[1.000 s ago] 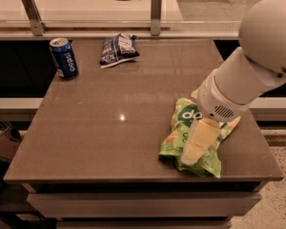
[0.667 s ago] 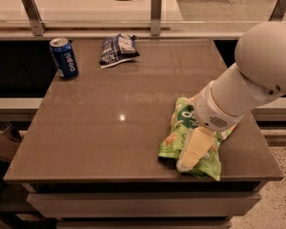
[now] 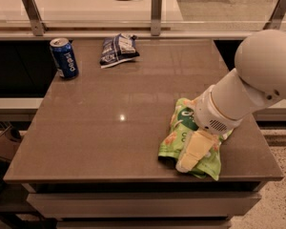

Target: Move green rice chip bag near blue chip bag

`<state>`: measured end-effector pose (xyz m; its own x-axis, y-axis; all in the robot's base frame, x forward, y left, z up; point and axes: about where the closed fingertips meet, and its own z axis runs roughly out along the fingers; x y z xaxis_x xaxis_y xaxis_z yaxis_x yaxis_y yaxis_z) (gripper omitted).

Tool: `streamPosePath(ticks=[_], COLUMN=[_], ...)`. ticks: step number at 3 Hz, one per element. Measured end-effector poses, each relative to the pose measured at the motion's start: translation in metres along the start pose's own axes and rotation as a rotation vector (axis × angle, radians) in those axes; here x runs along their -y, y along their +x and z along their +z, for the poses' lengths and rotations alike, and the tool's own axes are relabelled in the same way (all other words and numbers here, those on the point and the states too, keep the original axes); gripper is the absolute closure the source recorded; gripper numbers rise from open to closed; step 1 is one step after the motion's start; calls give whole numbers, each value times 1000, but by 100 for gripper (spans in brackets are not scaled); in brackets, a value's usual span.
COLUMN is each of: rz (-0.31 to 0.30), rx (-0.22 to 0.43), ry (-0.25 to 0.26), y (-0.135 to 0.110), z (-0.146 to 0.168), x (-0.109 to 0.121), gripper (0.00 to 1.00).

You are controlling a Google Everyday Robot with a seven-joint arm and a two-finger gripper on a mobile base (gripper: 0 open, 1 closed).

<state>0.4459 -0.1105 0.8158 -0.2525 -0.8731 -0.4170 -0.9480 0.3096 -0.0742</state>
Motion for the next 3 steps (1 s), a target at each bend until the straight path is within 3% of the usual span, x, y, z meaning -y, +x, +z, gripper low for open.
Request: streamPosePath(ticks=[3], rz=[-3], rx=[-1], ry=[3], y=[-3], z=[-5], x=[-1], gripper=[88])
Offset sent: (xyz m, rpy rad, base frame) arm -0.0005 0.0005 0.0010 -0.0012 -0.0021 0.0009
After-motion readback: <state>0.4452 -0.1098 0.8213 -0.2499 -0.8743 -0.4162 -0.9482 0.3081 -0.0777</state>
